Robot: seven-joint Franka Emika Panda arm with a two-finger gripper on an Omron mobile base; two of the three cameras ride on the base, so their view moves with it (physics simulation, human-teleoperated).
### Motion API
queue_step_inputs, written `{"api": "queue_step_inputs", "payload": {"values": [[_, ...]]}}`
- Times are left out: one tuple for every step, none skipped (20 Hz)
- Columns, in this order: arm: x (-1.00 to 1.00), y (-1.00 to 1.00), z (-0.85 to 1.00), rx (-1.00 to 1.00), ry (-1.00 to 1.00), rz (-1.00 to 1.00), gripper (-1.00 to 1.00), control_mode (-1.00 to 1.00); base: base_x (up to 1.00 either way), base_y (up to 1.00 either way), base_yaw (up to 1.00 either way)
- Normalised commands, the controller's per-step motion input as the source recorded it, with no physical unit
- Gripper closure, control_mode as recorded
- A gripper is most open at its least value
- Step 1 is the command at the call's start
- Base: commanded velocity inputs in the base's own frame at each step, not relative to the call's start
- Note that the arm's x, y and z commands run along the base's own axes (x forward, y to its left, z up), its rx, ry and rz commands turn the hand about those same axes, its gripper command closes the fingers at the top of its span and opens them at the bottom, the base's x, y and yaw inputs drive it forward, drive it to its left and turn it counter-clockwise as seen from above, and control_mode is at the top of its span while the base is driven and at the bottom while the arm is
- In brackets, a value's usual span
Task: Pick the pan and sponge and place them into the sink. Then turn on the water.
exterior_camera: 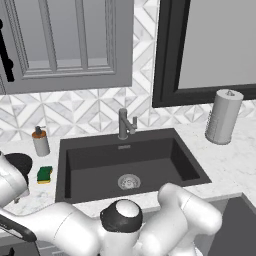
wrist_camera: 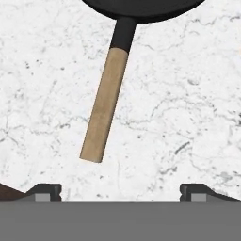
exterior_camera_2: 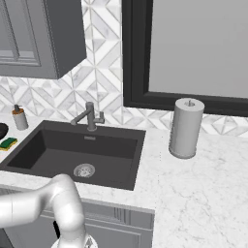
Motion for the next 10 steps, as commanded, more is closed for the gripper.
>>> {"api": "queue_step_inputs", "payload": {"values": [[0.06, 0.0, -0.38, 0.0, 0.0, 0.0, -1.0, -1.0, 0.0, 0.0, 0.0], [0.1, 0.0, -0.33, 0.0, 0.0, 0.0, -1.0, -1.0, 0.0, 0.0, 0.0], [0.16, 0.0, -0.24, 0.0, 0.0, 0.0, -1.0, -1.0, 0.0, 0.0, 0.0], [0.16, 0.0, -0.2, 0.0, -0.01, 0.0, -1.0, -1.0, 0.0, 0.0, 0.0], [0.22, 0.11, -0.16, 0.0, -0.03, 0.0, -1.0, -1.0, 0.0, 0.0, 0.0], [0.19, 0.13, -0.11, 0.0, -0.05, 0.0, -1.0, -1.0, 0.0, 0.0, 0.0], [0.19, 0.16, -0.08, 0.0, -0.06, 0.0, -1.0, -1.0, 0.0, 0.0, 0.0], [0.18, 0.15, -0.09, 0.0, -0.05, 0.0, -1.0, -1.0, 0.0, 0.0, 0.0], [0.19, 0.12, -0.1, 0.0, -0.03, 0.0, -1.0, -1.0, 0.0, 0.0, 0.0], [0.19, 0.11, -0.16, 0.0, 0.0, 0.0, -1.0, -1.0, 0.0, 0.0, 0.0]]}}
